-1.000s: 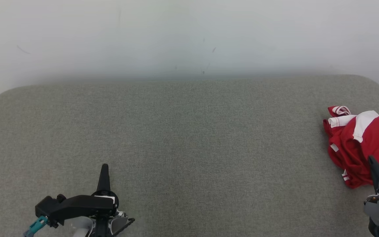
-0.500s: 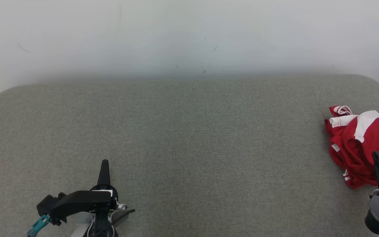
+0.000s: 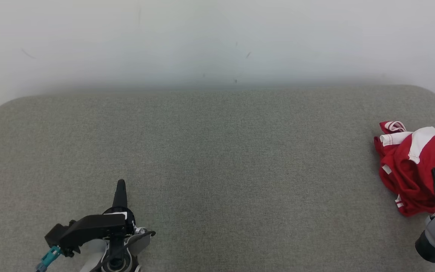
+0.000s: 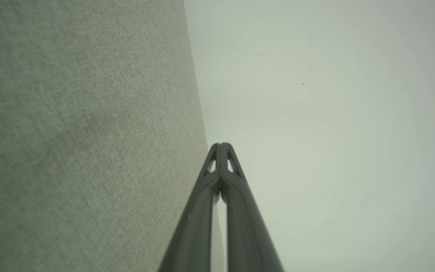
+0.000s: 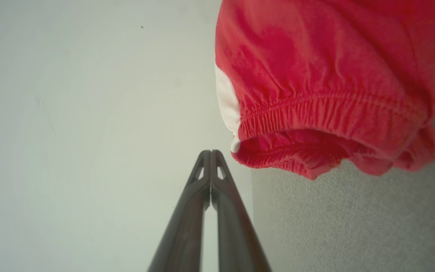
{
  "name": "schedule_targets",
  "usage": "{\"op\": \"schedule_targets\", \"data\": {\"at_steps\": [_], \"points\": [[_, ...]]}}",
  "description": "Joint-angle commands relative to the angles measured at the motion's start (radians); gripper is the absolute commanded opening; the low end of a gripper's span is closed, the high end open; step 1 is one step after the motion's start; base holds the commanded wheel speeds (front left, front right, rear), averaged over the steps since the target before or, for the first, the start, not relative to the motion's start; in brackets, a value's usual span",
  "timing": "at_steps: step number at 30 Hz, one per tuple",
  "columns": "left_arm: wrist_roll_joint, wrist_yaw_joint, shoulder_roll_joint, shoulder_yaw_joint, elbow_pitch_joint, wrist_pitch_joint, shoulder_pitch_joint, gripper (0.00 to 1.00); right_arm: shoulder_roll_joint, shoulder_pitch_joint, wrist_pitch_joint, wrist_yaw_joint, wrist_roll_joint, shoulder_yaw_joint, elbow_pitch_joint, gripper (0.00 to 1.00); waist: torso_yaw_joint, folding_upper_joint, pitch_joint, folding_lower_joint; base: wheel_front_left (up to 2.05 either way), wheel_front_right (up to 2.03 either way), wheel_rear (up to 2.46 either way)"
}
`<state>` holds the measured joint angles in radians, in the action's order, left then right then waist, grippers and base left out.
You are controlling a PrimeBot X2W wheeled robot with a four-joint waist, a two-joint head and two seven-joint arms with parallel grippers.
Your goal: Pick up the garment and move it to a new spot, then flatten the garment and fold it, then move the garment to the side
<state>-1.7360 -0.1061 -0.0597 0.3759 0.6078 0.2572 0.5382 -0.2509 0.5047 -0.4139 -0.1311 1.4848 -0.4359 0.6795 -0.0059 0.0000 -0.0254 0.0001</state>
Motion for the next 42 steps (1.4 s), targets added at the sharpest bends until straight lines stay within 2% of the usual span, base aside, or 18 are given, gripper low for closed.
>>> {"op": "schedule_targets", "data": {"at_steps": [1,12,42], "points": [[-0.022,-0.009,0.000,0.003,0.010,0.005,0.015,0.00,-0.009,0.011,-0.007,0.001,0.019,-0.009,0.011,0.00,0.000,0.0000,0.000,-0.0001,0.00,0.00,0.00],[-0.095,-0.029,0.012,0.007,0.043,0.006,0.041,0.00,-0.016,0.043,-0.033,0.001,0.089,-0.039,0.053,0.00,0.003,0.0000,-0.003,-0.0001,0.00,0.00,0.00],[-0.093,-0.029,0.011,0.007,0.041,0.006,0.036,0.00,-0.015,0.038,-0.034,0.001,0.084,-0.039,0.051,0.00,0.003,0.0000,-0.003,-0.0001,0.00,0.00,0.00]]}}
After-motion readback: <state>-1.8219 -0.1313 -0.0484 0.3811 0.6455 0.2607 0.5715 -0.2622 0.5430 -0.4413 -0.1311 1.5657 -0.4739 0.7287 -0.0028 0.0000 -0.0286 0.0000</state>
